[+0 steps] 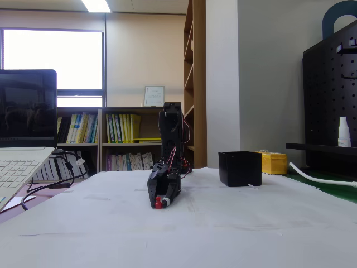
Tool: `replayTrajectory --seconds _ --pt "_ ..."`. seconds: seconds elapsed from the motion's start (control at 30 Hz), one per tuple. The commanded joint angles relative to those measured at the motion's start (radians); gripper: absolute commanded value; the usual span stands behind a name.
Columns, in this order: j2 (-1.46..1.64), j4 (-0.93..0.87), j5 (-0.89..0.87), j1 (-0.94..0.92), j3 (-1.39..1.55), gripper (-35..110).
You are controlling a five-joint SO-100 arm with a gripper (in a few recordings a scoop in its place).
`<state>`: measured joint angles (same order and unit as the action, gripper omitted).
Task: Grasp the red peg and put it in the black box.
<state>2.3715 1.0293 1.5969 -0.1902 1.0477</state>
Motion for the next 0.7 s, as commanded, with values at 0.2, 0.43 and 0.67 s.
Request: replayTrajectory --seconds 0.2,0.43,0.67 --pt "-0.301 -0.428 0.017 -0.006 0.017 0" --pt "-0.574 -1.368 -0.057 0.017 0.342 0" --pt "-0.575 -2.086 -0.206 0.067 0.825 0"
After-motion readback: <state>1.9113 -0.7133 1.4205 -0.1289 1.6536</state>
